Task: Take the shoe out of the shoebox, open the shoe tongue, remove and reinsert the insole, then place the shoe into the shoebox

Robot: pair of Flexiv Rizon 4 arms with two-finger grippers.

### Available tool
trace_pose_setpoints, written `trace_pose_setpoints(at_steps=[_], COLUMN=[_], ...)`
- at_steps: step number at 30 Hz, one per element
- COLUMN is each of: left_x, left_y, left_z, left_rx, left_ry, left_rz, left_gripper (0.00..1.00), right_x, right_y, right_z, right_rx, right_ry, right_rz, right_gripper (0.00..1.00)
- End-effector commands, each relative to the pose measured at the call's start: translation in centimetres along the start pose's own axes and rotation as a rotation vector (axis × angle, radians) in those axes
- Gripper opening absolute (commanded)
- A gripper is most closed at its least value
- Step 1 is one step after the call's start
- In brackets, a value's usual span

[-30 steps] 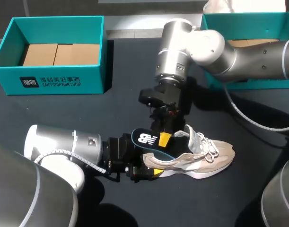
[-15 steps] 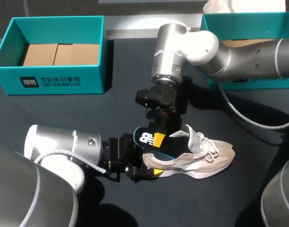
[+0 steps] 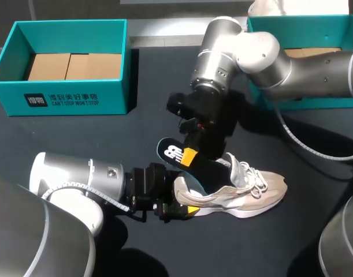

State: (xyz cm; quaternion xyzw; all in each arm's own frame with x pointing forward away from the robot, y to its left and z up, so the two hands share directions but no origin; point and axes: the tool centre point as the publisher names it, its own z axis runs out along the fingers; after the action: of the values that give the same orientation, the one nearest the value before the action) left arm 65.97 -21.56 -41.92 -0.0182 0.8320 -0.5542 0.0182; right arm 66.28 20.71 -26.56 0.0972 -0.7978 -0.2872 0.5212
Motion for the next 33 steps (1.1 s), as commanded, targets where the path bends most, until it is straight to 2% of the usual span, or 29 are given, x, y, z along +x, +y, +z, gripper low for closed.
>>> trace_pose_setpoints(at_steps=[1, 12, 15, 20, 23, 33], left_x=[0.1, 0.1, 0.1, 0.1, 0.1, 0.1], left_y=[0.1, 0.1, 0.1, 0.1, 0.1, 0.1], left_z=[0.2, 0.2, 0.2, 0.2, 0.2, 0.2], left_rx=[-0.002, -0.002, -0.002, -0.002, -0.002, -0.002], left_ry=[-0.002, -0.002, -0.002, -0.002, -0.002, -0.002], left_rz=[0.000, 0.000, 0.000, 0.000, 0.000, 0.000], left_gripper=[0.00, 0.00, 0.00, 0.00, 0.00, 0.00], right_x=[2.9, 6.8, 7.7, 8.4, 8.7, 8.7], right_y=[1.1, 8.2, 10.3, 12.8, 13.7, 13.7], right_z=[0.0, -0.5, -0.4, -0.8, -1.6, -1.6], right_rx=[-0.113, -0.398, -0.436, -0.534, -0.594, -0.594], right_ry=[-0.111, -0.153, -0.171, -0.262, -0.337, -0.337], right_rz=[0.025, 0.130, 0.125, 0.159, 0.147, 0.147], right_gripper=[0.00, 0.00, 0.00, 0.00, 0.00, 0.00])
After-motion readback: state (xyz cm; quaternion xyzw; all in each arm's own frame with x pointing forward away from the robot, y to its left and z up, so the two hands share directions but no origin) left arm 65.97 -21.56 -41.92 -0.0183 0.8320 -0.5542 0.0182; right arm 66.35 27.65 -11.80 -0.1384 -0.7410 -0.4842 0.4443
